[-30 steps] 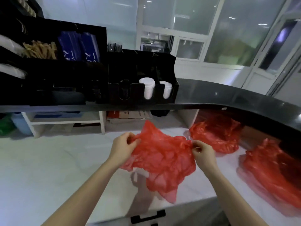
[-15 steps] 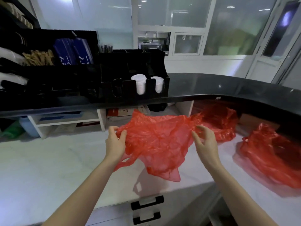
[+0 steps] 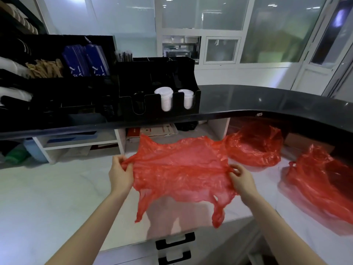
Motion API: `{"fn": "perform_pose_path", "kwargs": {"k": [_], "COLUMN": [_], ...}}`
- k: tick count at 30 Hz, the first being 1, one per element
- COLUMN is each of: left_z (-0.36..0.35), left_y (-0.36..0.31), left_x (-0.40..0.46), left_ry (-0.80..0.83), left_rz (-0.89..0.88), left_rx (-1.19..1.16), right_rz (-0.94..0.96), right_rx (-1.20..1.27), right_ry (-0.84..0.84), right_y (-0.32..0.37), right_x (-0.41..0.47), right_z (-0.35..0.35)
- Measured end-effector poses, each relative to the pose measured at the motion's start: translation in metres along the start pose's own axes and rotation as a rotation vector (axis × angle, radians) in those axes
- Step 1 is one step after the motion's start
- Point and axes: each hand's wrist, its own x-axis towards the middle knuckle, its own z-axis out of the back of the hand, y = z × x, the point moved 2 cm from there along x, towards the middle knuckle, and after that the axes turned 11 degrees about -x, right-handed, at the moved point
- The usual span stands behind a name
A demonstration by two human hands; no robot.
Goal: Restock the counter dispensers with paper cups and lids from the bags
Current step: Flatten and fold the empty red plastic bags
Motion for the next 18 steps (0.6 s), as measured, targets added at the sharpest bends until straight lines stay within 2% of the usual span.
{"fn": "perform_pose_path", "kwargs": {"k": [3, 7, 10, 12, 15, 16, 18], "left_z": [-0.003, -0.008, -0.010, -0.011, -0.015, -0.017, -0.024], "left_y": [0.013, 0.010, 0.000, -0.004, 0.001, 0.002, 0.004], "left_x": [0.006, 0.007, 0.015, 0.019, 0.026, 0.027, 0.032], "left_ry": [0.092, 0.441, 0.599, 0.650, 0.682, 0.683, 0.643], "left_rz": [0.083, 0.267, 0.321, 0.303, 0.214, 0.171, 0.051], "left_rx": [0.012, -0.080, -0.028, 0.076, 0.377, 0.461, 0.480], "right_rz": [0.074, 0.069, 0.091, 0.091, 0.091, 0.096, 0.149], "right_rx": [-0.109, -0.015, -0.046, -0.124, -0.362, -0.400, -0.367], "right_ry": [-0.002, 0.152, 0.247, 0.351, 0.525, 0.529, 0.409], "right_y": [0.000, -0.003, -0.014, -0.022, -0.028, -0.024, -0.011], "right_x": [0.008, 0.005, 0.006, 0.008, 0.008, 0.007, 0.007], "right_z": [0.010, 0.012, 0.015, 0.016, 0.020, 0.020, 0.021]}}
